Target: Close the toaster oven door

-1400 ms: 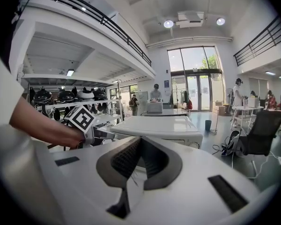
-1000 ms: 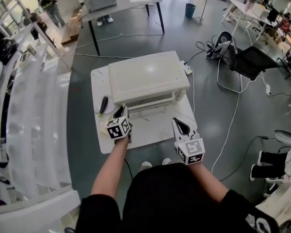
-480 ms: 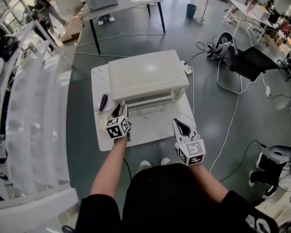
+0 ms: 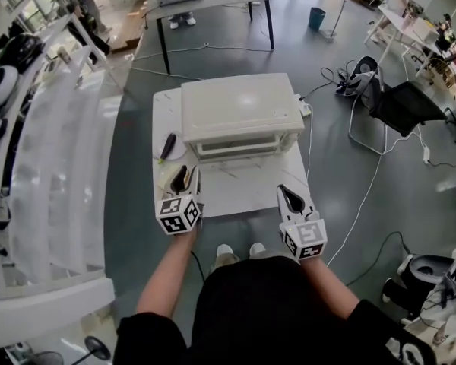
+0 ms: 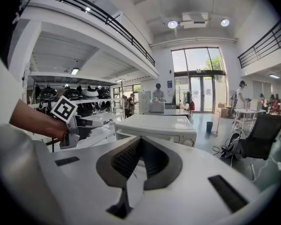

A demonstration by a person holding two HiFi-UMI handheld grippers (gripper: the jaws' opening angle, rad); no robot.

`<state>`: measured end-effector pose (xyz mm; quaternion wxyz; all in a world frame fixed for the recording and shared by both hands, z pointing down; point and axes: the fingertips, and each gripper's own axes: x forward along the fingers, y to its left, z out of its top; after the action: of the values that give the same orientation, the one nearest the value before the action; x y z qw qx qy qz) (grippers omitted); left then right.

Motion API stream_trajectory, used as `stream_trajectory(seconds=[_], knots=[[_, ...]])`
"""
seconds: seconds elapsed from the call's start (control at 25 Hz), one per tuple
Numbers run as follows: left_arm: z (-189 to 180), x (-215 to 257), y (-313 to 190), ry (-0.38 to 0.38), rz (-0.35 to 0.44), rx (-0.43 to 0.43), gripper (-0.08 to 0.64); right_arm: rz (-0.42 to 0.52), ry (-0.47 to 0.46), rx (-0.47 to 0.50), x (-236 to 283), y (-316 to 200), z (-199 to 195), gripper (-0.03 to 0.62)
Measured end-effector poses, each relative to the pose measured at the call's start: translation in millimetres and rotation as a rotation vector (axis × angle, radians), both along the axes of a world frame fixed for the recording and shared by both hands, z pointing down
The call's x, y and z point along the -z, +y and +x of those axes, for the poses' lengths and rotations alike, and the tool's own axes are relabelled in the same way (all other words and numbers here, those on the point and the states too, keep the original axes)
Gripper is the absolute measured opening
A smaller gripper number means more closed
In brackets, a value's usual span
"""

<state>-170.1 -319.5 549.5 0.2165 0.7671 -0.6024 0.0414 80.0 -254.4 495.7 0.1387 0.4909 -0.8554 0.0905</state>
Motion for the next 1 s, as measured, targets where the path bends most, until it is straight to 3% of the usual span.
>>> stream_trajectory(seconds=[0.52,0.68,0.84,1.0], knots=[[3,36,93,0.047,0.14,0.067,0.137,0.037,0.014,-0.005,10,9,25,0.021],[-6,41,111,0.046,0.178,0.107,0.077,0.052,0.024,0.001,11,13,31,0.021],[-13,31,128,0.04,0.157,0.11,0.03,0.046,0.013,-0.019,9,17,39,0.021],[-22,38,132,0.025,0.192,0.127,0.018,0.058,0.016,-0.041,13,15,47,0.021]])
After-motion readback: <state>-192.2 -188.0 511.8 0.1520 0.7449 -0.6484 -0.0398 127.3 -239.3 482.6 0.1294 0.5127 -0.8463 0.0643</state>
